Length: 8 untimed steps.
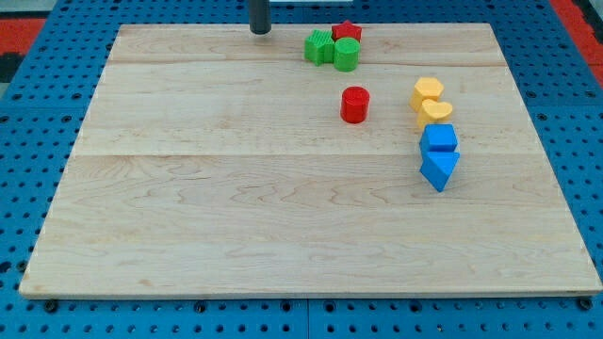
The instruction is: Separate the red star from the green blocks
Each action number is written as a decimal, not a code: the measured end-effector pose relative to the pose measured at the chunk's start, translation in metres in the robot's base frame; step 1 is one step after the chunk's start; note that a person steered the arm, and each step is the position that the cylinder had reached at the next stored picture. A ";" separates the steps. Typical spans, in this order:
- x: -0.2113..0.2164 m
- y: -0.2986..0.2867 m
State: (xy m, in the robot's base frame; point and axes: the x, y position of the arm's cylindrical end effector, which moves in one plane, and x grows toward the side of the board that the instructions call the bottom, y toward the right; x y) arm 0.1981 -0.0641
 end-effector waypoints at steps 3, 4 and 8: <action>0.017 0.079; 0.017 0.110; 0.062 0.190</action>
State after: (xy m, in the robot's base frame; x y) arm 0.2600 0.1263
